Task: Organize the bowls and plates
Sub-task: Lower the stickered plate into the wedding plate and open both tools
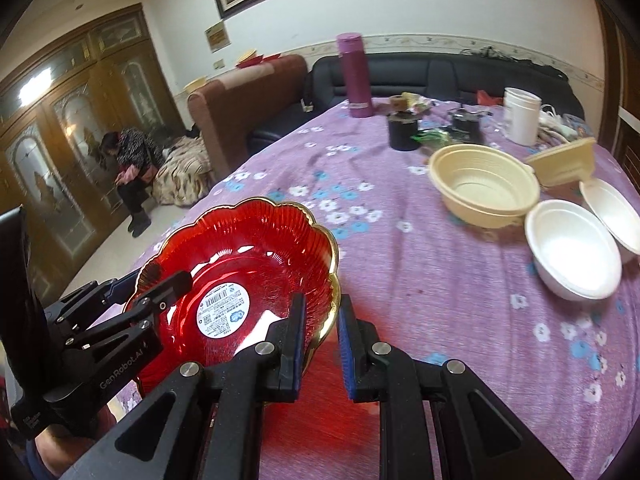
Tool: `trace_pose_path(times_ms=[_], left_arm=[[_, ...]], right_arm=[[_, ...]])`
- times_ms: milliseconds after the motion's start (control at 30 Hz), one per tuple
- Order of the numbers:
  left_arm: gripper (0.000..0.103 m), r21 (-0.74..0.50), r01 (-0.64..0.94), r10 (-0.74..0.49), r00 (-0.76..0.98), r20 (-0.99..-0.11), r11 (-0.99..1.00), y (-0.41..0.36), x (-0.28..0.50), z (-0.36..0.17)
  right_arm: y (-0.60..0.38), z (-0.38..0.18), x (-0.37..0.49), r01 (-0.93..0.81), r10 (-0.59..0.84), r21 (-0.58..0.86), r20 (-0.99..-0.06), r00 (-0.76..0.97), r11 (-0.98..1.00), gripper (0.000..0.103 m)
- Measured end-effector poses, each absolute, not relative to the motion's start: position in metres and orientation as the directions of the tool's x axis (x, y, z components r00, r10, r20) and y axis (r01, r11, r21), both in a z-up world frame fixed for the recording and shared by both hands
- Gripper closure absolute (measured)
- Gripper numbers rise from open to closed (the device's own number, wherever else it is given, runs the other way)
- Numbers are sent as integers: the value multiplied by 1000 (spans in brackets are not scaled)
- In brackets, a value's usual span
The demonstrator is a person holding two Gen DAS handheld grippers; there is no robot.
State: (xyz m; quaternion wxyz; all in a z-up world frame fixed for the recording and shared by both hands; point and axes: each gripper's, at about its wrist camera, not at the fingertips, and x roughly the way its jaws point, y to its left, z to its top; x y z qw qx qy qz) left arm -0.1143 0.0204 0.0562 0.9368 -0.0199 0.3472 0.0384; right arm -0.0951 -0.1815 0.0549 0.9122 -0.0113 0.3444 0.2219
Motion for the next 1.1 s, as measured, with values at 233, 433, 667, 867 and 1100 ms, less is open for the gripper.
trace_pose_path(times_ms=[233,433,667,867,1100], left_arm=[[65,-3,-122,87,726,-682,993,37,-110,43],[65,21,-131,108,707,-699,991,38,-106,37],[62,64,-129,136,687,-714,990,35,-100,34],[51,92,-110,142,677,-722,990,29,-97,34],[42,115,-92,147,668,-729,989,23,-95,33]], right_arm=[[-157,41,-88,-444,395,108,-670,629,889,84],[-149,30,-81,-446,385,104,-696,606,889,84],[-146,22,-74,-449,384,111,-718,581,887,83],[-141,21,-71,-451,360,80,-730,580,889,82],[-133,20,-74,-475,343,46,-753,561,879,69]])
